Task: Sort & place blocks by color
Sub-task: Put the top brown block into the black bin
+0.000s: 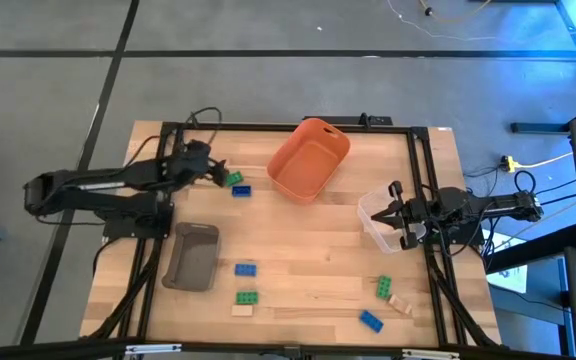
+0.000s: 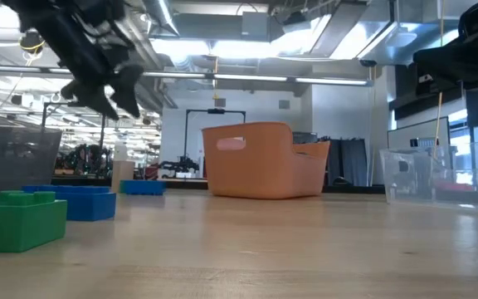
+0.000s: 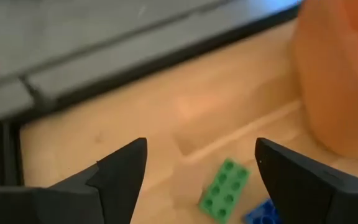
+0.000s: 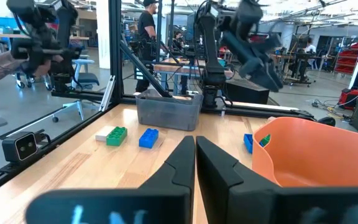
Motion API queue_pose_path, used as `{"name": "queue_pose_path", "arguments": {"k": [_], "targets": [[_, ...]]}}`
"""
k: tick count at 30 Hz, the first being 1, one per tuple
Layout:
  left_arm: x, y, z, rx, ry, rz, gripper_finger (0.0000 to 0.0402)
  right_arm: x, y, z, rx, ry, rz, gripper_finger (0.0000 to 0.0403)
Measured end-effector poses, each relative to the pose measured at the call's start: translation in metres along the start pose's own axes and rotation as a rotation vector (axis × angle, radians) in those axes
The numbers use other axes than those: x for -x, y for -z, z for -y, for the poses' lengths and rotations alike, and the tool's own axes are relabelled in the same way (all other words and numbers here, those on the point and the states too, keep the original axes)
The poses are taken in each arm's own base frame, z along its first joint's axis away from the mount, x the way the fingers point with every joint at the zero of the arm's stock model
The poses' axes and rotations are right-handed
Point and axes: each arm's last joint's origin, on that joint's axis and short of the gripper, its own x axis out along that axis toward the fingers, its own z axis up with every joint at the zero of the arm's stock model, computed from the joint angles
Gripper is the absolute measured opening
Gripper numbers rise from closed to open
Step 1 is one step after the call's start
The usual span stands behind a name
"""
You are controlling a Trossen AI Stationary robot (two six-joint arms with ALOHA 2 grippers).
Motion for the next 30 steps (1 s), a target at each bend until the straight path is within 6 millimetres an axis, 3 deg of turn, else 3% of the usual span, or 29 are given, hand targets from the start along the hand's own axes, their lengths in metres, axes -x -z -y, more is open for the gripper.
{"name": "queue_pose_path", "arguments": {"k": [6,16,30], "targets": [[-0.028,0.008,0.009,0.056,-0.031,-0.103,0.029,0.0,0.0,0.0,0.0,0.0,-0.001,0.0019],[-0.049,0.021,0.015,-0.177,-0.079,-0.191,0.029,0.0,0.0,0.0,0.0,0.0,-0.001,0.0019],[-0.066,0.013,-0.008,-0.249,0.042,-0.316,0.0289,0.0,0.0,0.0,0.0,0.0,-0.001,0.0019]]}}
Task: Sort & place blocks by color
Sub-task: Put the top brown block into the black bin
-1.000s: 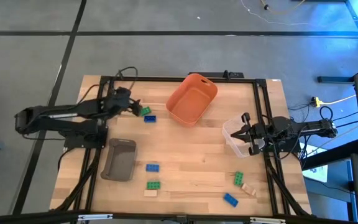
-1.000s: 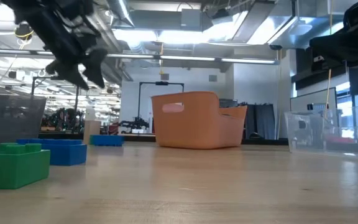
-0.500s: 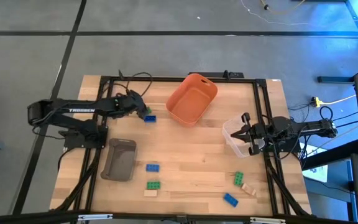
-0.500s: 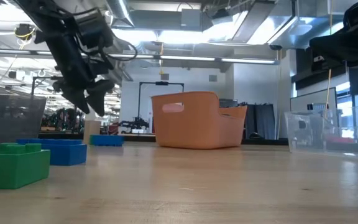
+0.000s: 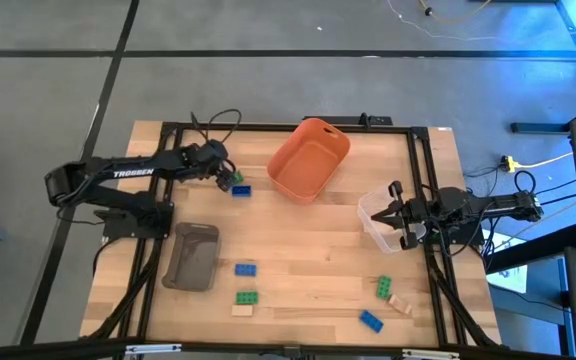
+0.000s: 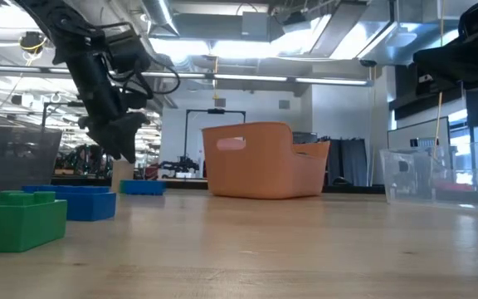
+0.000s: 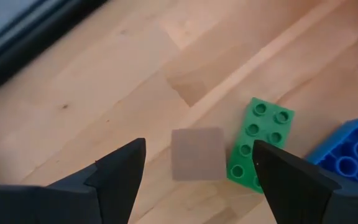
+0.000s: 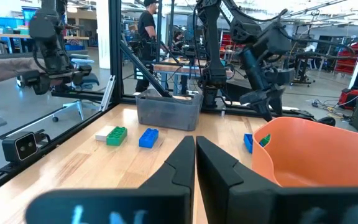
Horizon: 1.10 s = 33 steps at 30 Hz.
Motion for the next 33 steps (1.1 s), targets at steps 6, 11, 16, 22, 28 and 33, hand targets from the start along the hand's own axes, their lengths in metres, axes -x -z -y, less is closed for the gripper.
{"name": "queue_pose_path", "arguments": {"k": [6,11,16,22,28,33], "targets": [[-0.008,-0.003,-0.009,0.026,0.019,-0.021,0.0289,0.0,0.0,0.0,0.0,0.0,0.0,0.0019],[-0.017,0.0,-0.008,0.021,0.023,-0.063,0.0281,0.0,0.0,0.0,0.0,0.0,0.0,0.0019],[-0.026,0.0,-0.006,0.019,0.03,-0.076,0.0252,0.0,0.0,0.0,0.0,0.0,0.0,0.0019],[-0.027,-0.002,-0.006,0.043,0.011,-0.051,0.019,0.0,0.0,0.0,0.0,0.0,0.0,0.0019],[-0.024,0.0,-0.007,0.038,0.01,-0.072,0.0119,0.0,0.0,0.0,0.0,0.0,0.0,0.0019],[-0.005,-0.005,-0.011,0.032,0.022,0.006,0.0119,0.0,0.0,0.0,0.0,0.0,0.0,0.0019]]}}
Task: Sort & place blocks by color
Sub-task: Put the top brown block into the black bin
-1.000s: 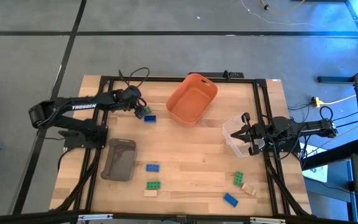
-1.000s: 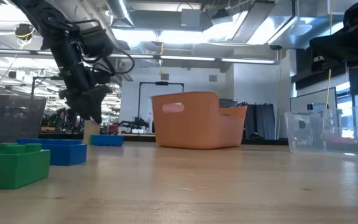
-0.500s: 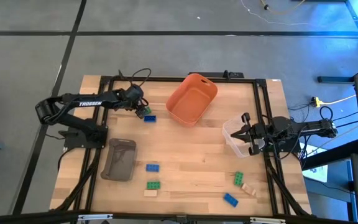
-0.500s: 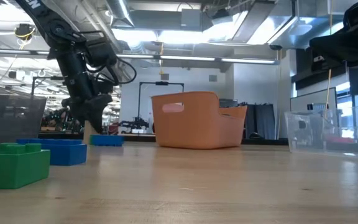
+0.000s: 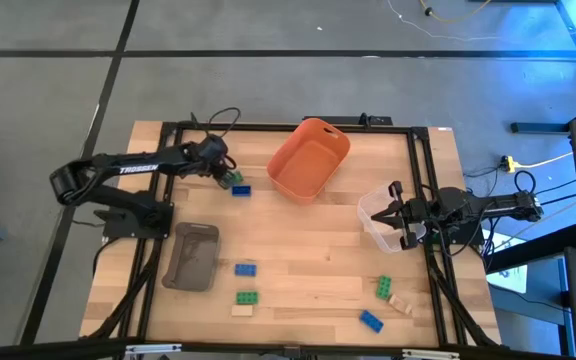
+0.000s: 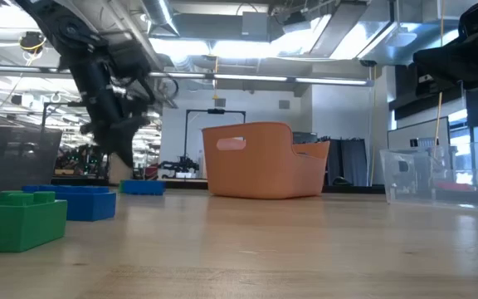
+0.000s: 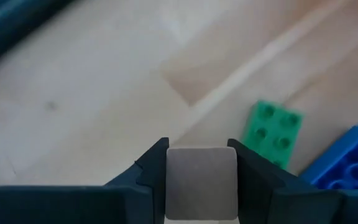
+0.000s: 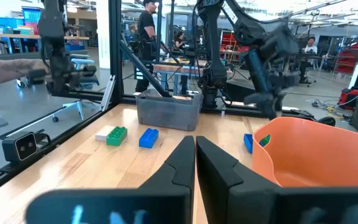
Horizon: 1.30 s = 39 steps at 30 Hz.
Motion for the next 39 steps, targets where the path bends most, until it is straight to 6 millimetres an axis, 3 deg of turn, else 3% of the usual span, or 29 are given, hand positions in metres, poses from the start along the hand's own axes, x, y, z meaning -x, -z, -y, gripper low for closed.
{"name": "queue_pose_path", "arguments": {"k": [6,11,20,26,34,39], "targets": [[0.046,-0.009,-0.007,-0.006,0.055,0.224,0.0119,0.0,0.0,0.0,0.0,0.0,0.0,0.0019],[0.089,0.0,0.005,-0.033,0.306,0.347,0.0119,0.0,0.0,0.0,0.0,0.0,0.0,0.0019],[0.146,0.046,0.049,-0.26,0.715,0.183,0.0119,0.0,0.0,0.0,0.0,0.0,0.0,0.0019],[0.189,0.056,0.071,-0.342,0.747,0.104,0.0119,0.0,0.001,0.0,0.0,0.0,-0.008,0.0019],[0.188,0.1,0.108,-0.447,0.528,-0.216,0.0119,0.0,0.001,0.0,0.0,0.0,-0.009,0.0019],[0.186,0.128,0.131,-0.535,0.501,-0.274,0.0119,0.0,0.001,0.0,0.0,-0.001,-0.009,0.0019]]}}
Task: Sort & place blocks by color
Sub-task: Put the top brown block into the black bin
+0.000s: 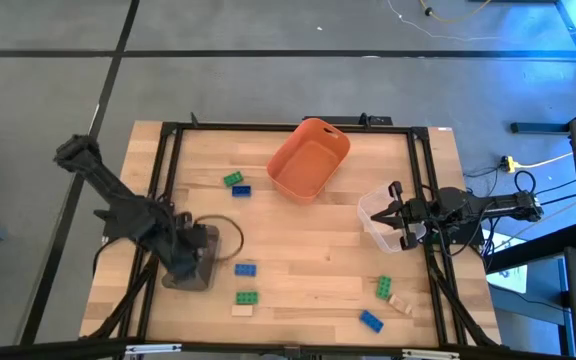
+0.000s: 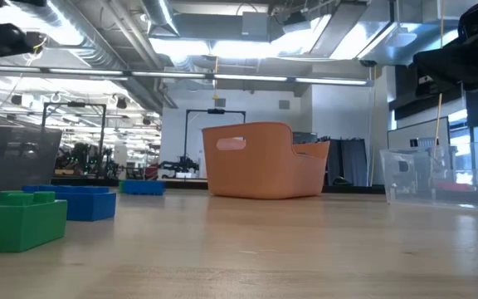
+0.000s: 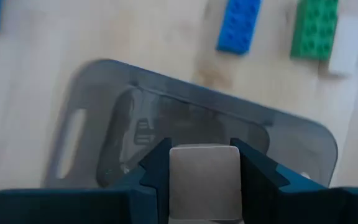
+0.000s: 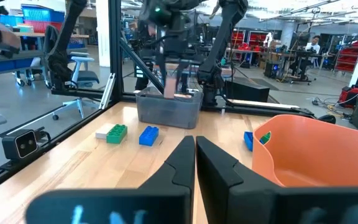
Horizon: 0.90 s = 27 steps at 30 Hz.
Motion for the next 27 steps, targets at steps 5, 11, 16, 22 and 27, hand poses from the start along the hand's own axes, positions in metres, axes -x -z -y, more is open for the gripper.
{"name": "queue_pose_path", "arguments": {"k": [5,11,16,22,27], "targets": [[-0.013,0.006,0.011,-0.05,-0.031,-0.039,0.0119,0.0,0.0,0.0,0.0,0.0,0.0,0.0019],[-0.029,0.013,0.009,-0.069,-0.077,-0.083,0.0119,0.0,0.0,0.0,0.0,0.0,0.0,0.0019],[-0.041,0.022,0.003,-0.074,-0.085,-0.142,0.0119,0.0,0.0,0.0,0.0,0.0,0.0,0.0019],[-0.043,0.023,0.002,-0.066,-0.091,-0.143,0.0127,0.0,0.0,0.0,0.0,0.0,0.0,0.0019],[-0.043,0.022,0.001,-0.044,-0.108,-0.124,0.0171,0.0,0.0,0.0,0.0,0.0,0.0,0.0019]]}}
